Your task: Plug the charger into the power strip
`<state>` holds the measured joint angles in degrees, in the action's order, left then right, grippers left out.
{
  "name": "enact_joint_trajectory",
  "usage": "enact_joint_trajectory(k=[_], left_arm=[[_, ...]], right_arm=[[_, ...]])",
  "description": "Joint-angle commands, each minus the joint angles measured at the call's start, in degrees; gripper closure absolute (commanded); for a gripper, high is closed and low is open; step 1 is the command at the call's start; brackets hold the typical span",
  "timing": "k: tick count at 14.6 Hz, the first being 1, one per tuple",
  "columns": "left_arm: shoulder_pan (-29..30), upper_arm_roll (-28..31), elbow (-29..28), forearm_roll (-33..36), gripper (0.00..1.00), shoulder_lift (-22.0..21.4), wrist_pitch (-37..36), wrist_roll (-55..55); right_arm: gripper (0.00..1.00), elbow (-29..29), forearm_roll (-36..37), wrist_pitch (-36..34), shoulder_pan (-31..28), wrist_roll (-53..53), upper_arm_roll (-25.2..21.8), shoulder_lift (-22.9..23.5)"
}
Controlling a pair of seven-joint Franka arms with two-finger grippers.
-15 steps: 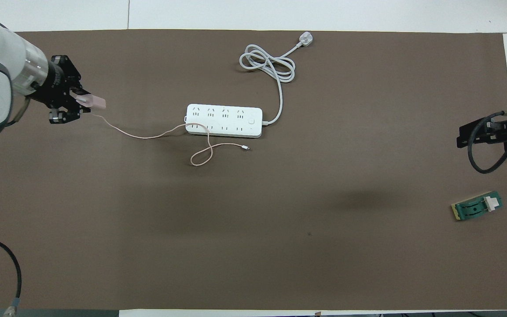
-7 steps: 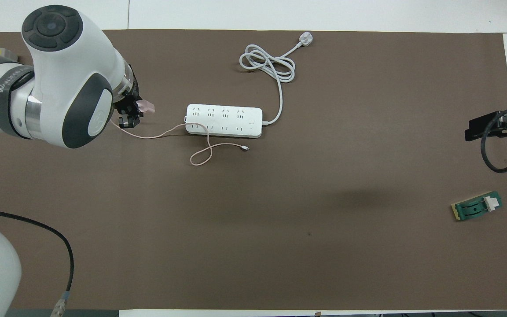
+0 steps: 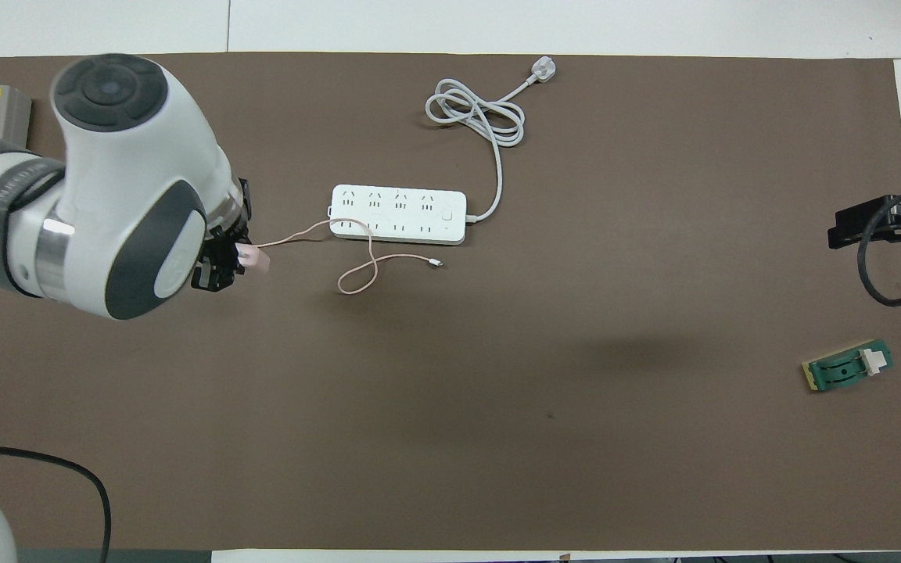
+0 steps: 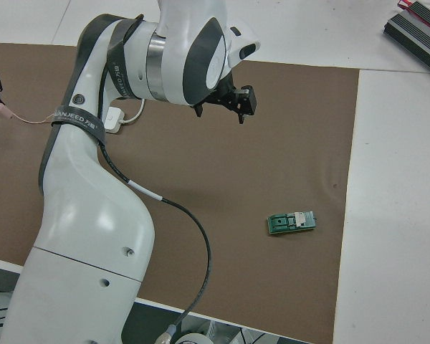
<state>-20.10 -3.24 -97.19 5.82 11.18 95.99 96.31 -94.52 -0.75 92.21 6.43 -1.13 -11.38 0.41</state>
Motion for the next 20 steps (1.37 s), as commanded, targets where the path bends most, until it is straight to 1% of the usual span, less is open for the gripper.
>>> enact_joint_trajectory(k=[1,3,4,6,8,10,11,12,13,14,16,19,20], left_arm=[[-3.71,0.43,-10.62,0.85,1.0,-8.68,-2.03,-4.8],[-5.29,0.34,-17.83,0.33,1.0,-16.85,-3.78,-7.96],[-5.99,0.34,-19.52,-0.11,1.0,-19.41,-5.53,-8.5],[-7.23,0.34,-20.15,-2.74,1.0,-22.42,-10.62,-10.08],[-10.03,0.34,-21.28,-4.06,1.0,-25.49,-14.41,-10.08],[-12.75,0.34,-23.21,-5.03,1.0,-29.53,-16.87,-10.52],[-13.47,0.34,-23.48,-5.21,1.0,-30.16,-17.58,-11.57],[-13.3,0.43,-22.97,-5.21,1.0,-29.55,-17.07,-11.67],[-12.77,0.69,-22.26,-5.3,1.0,-27.89,-15.41,-11.67],[-11.46,0.86,-20.34,-5.21,1.0,-25.88,-13.13,-11.58],[-7.34,0.78,-14.73,-4.95,1.0,-20.96,-12.4,-11.49],[-3.46,0.87,-4.88,-4.33,1.0,-12.26,-12.4,-11.32],[-3.02,0.95,-1.11,-3.72,1.0,-8.93,-12.32,-11.32]], right_arm=[[0.0,-0.67,-0.83,-0.45,-0.19,-1.15,0.04,-0.67],[0.0,-0.67,-0.83,-0.45,-0.19,-1.15,0.04,-0.67],[0.0,-0.67,-0.83,-0.36,-0.27,-1.15,0.04,-0.67],[0.0,-0.67,-0.83,-0.45,-0.28,-1.15,0.04,-0.67],[0.0,-0.67,-0.83,-0.45,-0.28,-1.15,0.04,-0.67],[0.0,-0.67,-0.83,-0.45,-0.28,-1.15,0.04,-0.67],[0.0,-0.67,-0.83,-0.45,-0.28,-1.15,0.04,-0.67],[0.0,-0.67,-0.83,-0.45,-0.28,-1.15,0.04,-0.67],[0.0,-0.67,-0.83,-0.45,-0.28,-1.15,0.04,-0.67],[0.0,-0.67,-0.83,-0.45,-0.28,-1.15,0.04,-0.67],[0.0,-0.67,-0.83,-0.63,-0.28,-1.15,0.04,-0.67],[0.0,-0.84,-0.83,-0.8,-0.72,-0.89,-0.04,-0.67],[0.0,-0.84,-0.83,-0.72,-0.72,-0.45,-0.04,-0.67]])
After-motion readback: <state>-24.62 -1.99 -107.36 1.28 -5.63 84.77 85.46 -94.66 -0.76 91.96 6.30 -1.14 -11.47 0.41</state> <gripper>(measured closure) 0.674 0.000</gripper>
